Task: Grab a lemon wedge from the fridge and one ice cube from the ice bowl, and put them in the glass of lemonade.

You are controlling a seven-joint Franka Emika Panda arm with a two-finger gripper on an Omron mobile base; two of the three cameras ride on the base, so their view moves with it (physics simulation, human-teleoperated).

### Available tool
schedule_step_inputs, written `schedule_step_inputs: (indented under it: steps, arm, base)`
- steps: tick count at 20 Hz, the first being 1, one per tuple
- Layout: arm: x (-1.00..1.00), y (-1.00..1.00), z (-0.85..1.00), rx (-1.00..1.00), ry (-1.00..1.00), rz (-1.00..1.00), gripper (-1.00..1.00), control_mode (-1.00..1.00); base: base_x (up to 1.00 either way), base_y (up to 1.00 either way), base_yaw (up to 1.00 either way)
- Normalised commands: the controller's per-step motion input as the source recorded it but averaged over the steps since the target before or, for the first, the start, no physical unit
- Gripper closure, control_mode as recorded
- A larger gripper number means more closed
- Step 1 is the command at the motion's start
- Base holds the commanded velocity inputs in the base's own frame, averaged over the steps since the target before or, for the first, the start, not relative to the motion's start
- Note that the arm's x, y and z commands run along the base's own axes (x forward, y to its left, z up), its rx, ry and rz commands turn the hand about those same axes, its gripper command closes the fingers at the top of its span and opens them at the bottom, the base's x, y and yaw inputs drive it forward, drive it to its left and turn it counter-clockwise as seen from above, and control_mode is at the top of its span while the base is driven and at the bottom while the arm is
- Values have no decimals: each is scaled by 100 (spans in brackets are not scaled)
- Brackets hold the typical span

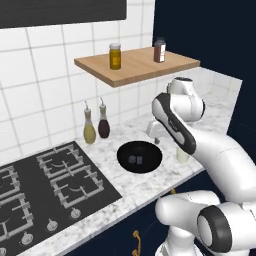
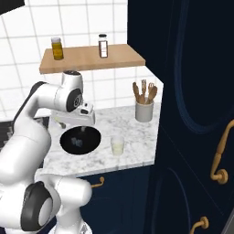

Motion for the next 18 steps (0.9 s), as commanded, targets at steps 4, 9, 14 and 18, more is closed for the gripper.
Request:
schedule_step_inputs:
  steps: [4,9,14,18]
  arm:
    - [23,11,-27,0,5,18,-100,-100]
    - [53,40,-30,-2,17,14,-100,-100]
    - [62,49,-31,-1,21,4,-100,-100]
    - [23,3,-73,0,5,-1,-100,-100]
  base:
    - [0,0,0]
    - [0,0,0]
    - [0,0,0]
    - [0,0,0]
